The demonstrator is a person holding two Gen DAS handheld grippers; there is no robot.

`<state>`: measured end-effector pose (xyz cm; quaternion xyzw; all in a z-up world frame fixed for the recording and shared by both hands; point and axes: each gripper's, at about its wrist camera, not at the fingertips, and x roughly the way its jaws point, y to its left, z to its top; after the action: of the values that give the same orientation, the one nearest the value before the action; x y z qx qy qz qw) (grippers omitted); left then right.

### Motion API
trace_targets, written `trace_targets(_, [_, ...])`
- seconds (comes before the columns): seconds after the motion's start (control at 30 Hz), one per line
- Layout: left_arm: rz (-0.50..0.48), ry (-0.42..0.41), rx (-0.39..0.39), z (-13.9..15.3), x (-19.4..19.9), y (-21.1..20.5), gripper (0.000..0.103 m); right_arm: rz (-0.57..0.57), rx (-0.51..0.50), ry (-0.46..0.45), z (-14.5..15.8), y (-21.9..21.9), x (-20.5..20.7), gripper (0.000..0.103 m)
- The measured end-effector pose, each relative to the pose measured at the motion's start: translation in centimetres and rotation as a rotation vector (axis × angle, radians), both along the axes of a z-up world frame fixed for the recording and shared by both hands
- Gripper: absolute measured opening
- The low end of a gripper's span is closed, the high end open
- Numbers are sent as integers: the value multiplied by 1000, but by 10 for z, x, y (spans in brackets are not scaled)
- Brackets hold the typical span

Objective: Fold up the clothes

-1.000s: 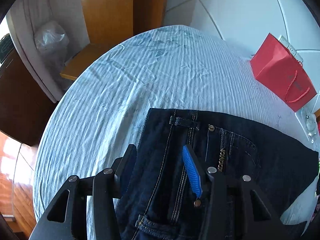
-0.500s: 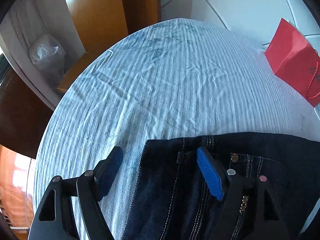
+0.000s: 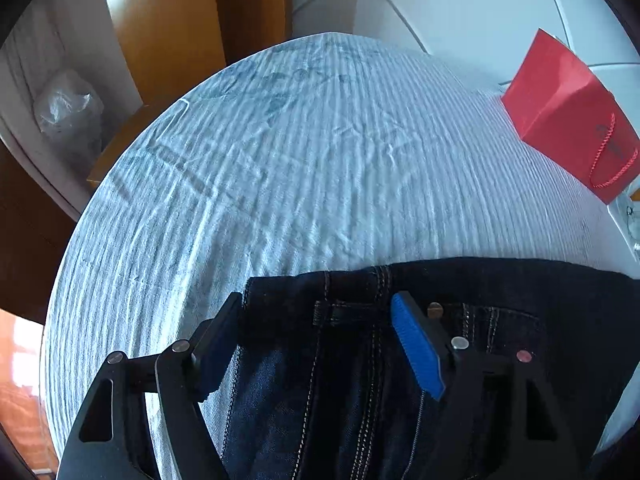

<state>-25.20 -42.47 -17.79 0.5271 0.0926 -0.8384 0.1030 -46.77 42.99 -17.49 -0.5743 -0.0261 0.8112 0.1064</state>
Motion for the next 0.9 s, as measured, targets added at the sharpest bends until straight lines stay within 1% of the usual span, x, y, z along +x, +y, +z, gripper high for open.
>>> trace_targets(0.03, [-3, 2, 5, 0, 1, 1, 69, 5, 0, 3, 1, 0, 0, 55])
trace_targets(0.07, [4, 4, 15, 1, 1, 0, 68, 11, 3, 5, 1, 0, -1, 55])
trace_targets(0.1, [17, 5, 27, 1, 1, -2, 68, 16, 6, 6, 1, 1, -1, 59])
trace_targets(0.2, [23, 5, 23, 3, 2, 0, 66, 21, 12, -14, -5, 2, -5, 61])
trace_targets(0.3, [23, -1, 26, 4, 0, -1, 66, 10, 22, -7, -6, 7, -6, 70])
trace_targets(0.4, [22, -5, 26, 4, -1, -1, 66, 6, 46, -6, -4, 12, -5, 70])
trace_targets(0.43, [23, -4, 26, 4, -2, -1, 66, -1, 41, -9, -5, 14, -5, 71])
trace_targets(0.5, [26, -2, 25, 4, -2, -1, 66, -25, -16, 0, -7, 22, -2, 71])
trace_targets(0.53, [30, 2, 24, 3, -1, -1, 66, -38, -45, 11, -8, 26, -1, 69])
trace_targets(0.57, [34, 9, 25, 4, -1, 0, 64, -29, -61, 20, -8, 27, 0, 68])
trace_targets(0.6, [37, 15, 26, 4, 0, 2, 60, -25, -99, 24, -8, 27, 1, 56])
trace_targets(0.63, [41, 22, 21, 5, 0, 7, 47, -20, -137, 28, -8, 27, 2, 43])
trace_targets(0.67, [46, 30, 15, 5, 0, 12, 33, -16, -127, 26, -7, 23, 2, 41])
trace_targets(0.7, [50, 36, 6, 6, 1, 18, 31, 4, -87, 25, -6, 14, 2, 34])
trace_targets(0.73, [50, 38, -46, 6, 2, 27, 27, 25, -46, 25, -5, 6, 2, 24])
trace_targets(0.77, [52, 34, -81, 7, 2, 34, 24, 42, -11, 27, -3, -3, 4, 15])
trace_targets(0.8, [54, 32, -114, 9, 2, 40, 23, 56, -4, 45, 1, -10, 7, 9])
trace_targets(0.83, [65, 46, -116, 15, 5, 40, 20, 69, 4, 63, 5, -16, 11, 8])
trace_targets(0.87, [75, 61, -117, 21, 8, 40, 19, 88, 30, 96, 14, -26, 19, 8])
trace_targets(0.9, [84, 77, -118, 28, 12, 40, 19, 102, 35, 129, 25, -32, 29, 8])
